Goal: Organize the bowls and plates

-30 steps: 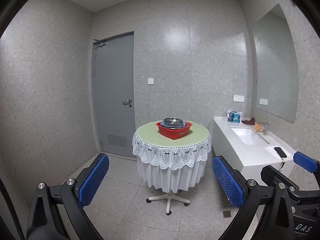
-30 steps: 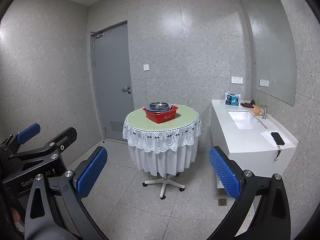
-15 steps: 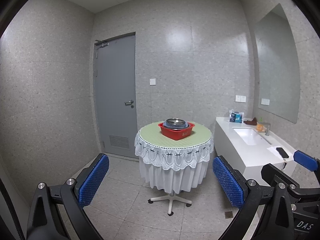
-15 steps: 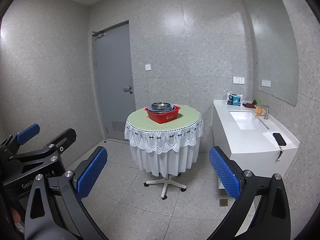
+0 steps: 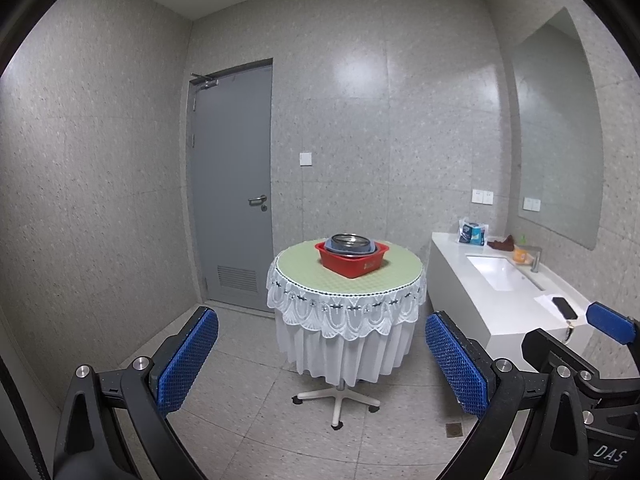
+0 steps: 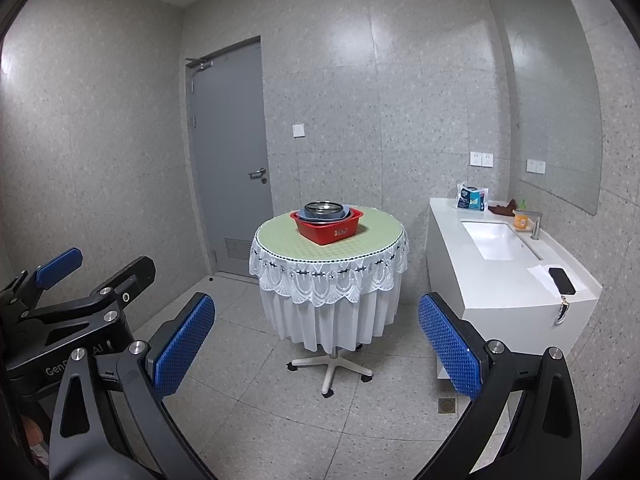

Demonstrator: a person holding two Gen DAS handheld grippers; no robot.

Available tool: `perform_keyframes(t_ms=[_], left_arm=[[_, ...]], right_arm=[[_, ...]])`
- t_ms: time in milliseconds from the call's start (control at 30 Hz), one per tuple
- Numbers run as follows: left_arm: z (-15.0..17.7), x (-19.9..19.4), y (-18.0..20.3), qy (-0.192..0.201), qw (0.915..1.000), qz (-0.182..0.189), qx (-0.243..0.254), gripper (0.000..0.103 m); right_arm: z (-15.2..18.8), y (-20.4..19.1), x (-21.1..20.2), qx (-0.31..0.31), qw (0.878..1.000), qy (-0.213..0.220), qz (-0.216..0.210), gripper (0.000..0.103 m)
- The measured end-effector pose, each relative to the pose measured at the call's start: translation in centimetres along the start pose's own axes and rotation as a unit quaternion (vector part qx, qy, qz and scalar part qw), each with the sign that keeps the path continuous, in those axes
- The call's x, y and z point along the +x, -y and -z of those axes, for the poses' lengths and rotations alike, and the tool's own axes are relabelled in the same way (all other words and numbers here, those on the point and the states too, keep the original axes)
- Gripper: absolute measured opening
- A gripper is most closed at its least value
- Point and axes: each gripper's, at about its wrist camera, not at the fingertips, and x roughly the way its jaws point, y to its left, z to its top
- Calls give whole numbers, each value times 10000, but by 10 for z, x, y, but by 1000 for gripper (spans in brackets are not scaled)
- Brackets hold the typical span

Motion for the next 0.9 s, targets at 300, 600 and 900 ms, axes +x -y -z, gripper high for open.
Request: perform_keyframes(t_ms=[300, 600, 900], left_arm=[[0, 2, 8, -5, 10000, -20, -5, 102], [2, 2, 10, 37, 10000, -46, -1, 102], [3, 0, 15, 18, 10000, -53, 12, 102]], right_arm=[[-3, 6, 0, 8, 10000, -17, -6, 103], [-6, 9, 2, 4, 10000, -25, -18, 103], [-6, 11, 2, 16, 10000, -38, -29, 103]])
